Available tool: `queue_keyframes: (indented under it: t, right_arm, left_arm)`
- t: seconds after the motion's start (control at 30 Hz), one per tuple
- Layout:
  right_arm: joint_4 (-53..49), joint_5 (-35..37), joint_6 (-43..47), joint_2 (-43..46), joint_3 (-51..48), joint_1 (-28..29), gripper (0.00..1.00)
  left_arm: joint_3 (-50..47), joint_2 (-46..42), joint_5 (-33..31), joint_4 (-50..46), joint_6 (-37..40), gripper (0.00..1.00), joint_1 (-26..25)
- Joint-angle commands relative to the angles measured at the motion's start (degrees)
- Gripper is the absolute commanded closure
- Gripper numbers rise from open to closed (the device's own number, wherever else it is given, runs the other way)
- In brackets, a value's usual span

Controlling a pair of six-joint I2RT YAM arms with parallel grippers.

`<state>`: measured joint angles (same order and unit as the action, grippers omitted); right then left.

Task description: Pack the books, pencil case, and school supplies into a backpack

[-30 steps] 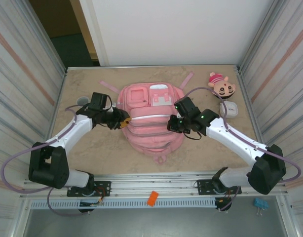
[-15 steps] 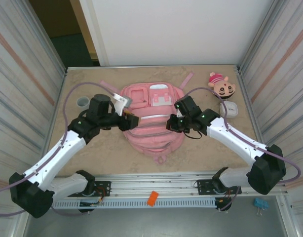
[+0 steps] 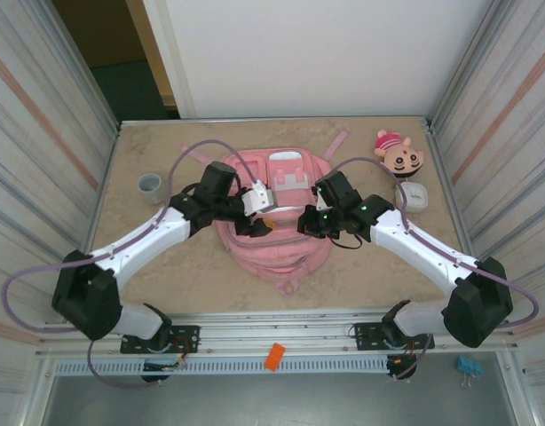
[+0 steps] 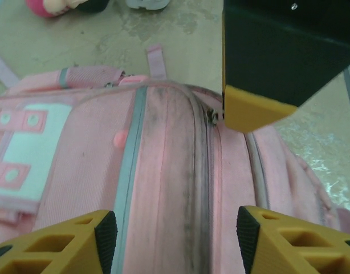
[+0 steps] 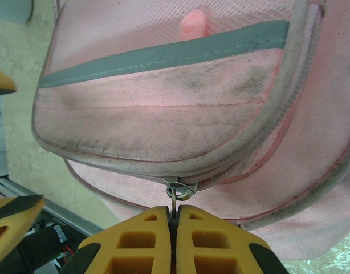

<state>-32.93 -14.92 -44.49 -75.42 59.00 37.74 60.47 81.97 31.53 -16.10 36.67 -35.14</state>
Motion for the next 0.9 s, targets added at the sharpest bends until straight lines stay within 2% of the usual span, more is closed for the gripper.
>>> queue_keyframes:
  t: [0.0, 0.1, 0.3, 0.4, 0.47, 0.63, 0.7, 0.87]
  right_arm:
    - [1.81, -2.12, 0.37, -0.68, 0.32, -0.21, 1.0]
    - [1.75, -1.79, 0.28, -0.62, 0.49, -0.21, 1.0]
    - [1.81, -1.49, -0.21, 0.24, 0.32, -0.64, 1.0]
    - [1.75, -1.67, -0.13, 0.77, 0.0, -1.24, 1.0]
    - [0.6, -1.45, 0.42, 1.04, 0.23, -1.86, 1.0]
    - [-6.49, 0.86, 2.92, 1.61, 1.83, -5.45, 1.0]
    - [-9.34, 1.29, 3.69, 1.37, 2.32, -7.35, 1.0]
    - [-10.6, 0.08, 4.69, 0.69, 3.2, -8.57, 1.0]
  left_arm:
    - [4.47, 3.29, 0.99, 0.49, 7.15, 0.41, -1.51]
    - [6.18, 6.02, 3.67, -1.28, 9.08, 0.41, -2.22]
    - [8.1, 9.93, 2.04, -6.13, 12.72, 0.47, -3.97]
    - [8.25, 11.0, -1.74, -6.36, 11.17, 0.59, -4.06]
    - [8.7, 11.06, -1.95, -8.07, 11.84, 0.65, -4.06]
    - [7.92, 9.08, -3.44, -10.53, 11.92, 0.94, -3.68]
    - [6.44, 7.4, -2.84, -10.25, 11.77, 0.99, -2.84]
    - [1.62, 1.8, 2.33, -9.33, 12.13, 1.0, 0.43]
